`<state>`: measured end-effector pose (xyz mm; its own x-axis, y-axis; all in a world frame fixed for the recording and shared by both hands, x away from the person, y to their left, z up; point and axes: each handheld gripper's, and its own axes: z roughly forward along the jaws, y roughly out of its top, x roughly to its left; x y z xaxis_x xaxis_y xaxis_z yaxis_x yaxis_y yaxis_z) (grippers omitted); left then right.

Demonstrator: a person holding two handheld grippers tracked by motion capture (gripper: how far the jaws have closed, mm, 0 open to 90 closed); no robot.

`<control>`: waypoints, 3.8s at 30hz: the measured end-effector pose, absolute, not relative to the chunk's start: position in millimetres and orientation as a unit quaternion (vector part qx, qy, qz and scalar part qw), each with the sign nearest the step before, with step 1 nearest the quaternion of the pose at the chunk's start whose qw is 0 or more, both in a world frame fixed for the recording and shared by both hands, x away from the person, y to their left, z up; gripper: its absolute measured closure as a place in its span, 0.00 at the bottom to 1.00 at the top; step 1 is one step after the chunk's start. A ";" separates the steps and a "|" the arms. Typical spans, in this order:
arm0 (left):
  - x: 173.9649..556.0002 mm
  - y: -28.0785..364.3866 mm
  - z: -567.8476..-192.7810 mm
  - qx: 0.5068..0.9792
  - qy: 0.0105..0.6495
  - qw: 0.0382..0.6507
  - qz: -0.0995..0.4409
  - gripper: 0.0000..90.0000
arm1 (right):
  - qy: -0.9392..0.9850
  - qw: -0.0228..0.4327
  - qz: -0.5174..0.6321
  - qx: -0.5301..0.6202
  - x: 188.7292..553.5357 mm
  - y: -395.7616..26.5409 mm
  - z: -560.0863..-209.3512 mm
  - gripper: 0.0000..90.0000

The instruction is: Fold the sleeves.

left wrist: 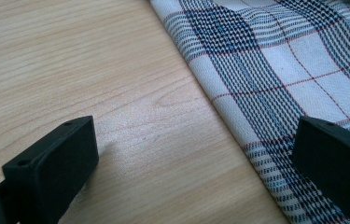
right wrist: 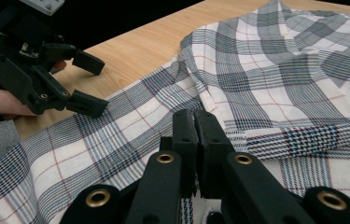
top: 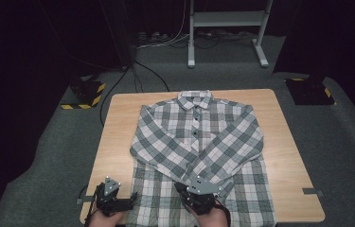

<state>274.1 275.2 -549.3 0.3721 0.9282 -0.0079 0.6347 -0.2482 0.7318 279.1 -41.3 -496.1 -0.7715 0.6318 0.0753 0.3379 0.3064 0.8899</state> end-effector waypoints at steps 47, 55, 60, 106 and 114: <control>273.9 273.3 -549.1 0.770 0.500 0.332 0.217 0.00 | 0.783 0.147 0.489 0.356 307.6 -69.4 -513.1 0.14; 273.8 273.4 -549.1 0.771 0.498 0.333 0.215 0.00 | 0.775 0.159 0.478 0.381 308.4 -102.3 -518.2 0.10; 273.8 273.7 -549.0 0.772 0.497 0.335 0.214 0.00 | 0.779 0.170 0.467 0.384 306.4 -124.1 -520.4 0.09; 319.3 246.5 -537.3 0.789 0.496 0.315 0.178 0.10 | 0.750 0.222 0.355 0.512 316.5 -276.7 -542.7 0.30; 318.2 238.4 -532.2 0.783 0.499 0.318 0.194 0.61 | 0.759 0.229 0.353 0.496 319.1 -264.1 -541.0 0.65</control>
<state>318.2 238.4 -532.2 0.4270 0.9042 -0.0144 0.6580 -0.2997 0.6909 319.1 -264.1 -541.0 -0.4033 0.9151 0.0021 0.5909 0.2587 0.7641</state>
